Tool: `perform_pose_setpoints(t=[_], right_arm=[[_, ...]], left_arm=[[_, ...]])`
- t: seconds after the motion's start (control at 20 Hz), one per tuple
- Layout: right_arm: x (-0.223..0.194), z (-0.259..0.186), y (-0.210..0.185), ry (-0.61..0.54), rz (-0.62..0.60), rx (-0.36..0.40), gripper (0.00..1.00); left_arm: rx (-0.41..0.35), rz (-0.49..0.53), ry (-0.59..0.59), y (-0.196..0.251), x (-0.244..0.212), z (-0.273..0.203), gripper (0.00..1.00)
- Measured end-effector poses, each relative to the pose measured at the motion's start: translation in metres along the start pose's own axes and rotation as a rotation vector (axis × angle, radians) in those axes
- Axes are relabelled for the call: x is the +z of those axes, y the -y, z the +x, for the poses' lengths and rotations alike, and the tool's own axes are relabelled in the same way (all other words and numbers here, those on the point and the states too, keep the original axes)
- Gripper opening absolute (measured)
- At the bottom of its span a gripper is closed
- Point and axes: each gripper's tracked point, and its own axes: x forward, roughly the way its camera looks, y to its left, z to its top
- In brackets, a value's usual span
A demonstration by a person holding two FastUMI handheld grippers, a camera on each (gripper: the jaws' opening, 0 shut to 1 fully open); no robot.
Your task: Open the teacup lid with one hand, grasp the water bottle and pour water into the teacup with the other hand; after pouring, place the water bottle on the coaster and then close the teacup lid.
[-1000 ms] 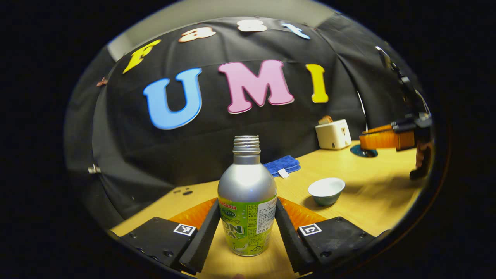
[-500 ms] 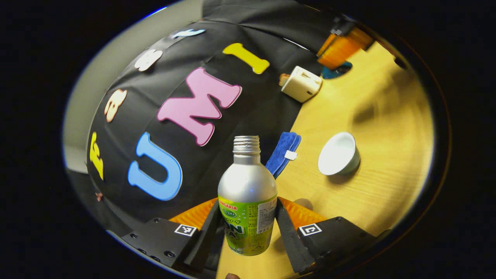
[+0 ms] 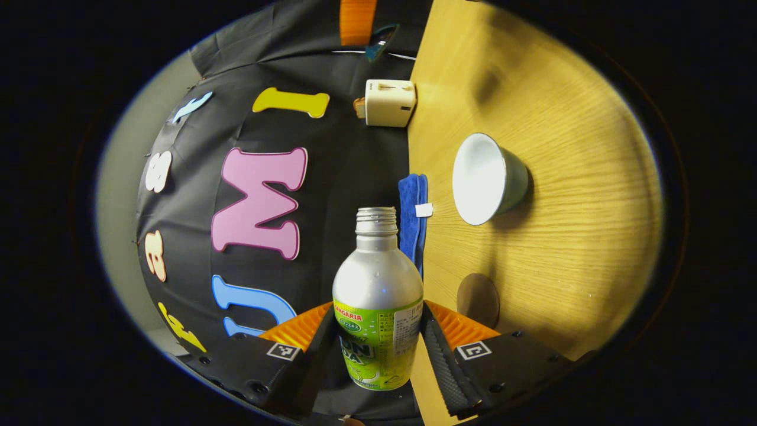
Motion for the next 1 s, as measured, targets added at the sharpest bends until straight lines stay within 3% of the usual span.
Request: perform_pose_setpoints(t=[0.55,1.0], right_arm=[[0.0027,-0.0007,0.0064,0.006,0.022,0.005,0.31],[0.0014,-0.0003,0.0028,0.0,0.032,0.02,0.31]], left_arm=[[-0.022,0.286,0.01,0.0033,0.005,0.0037,0.81],[-0.052,0.409,0.013,0.0025,0.0026,0.0031,0.82]])
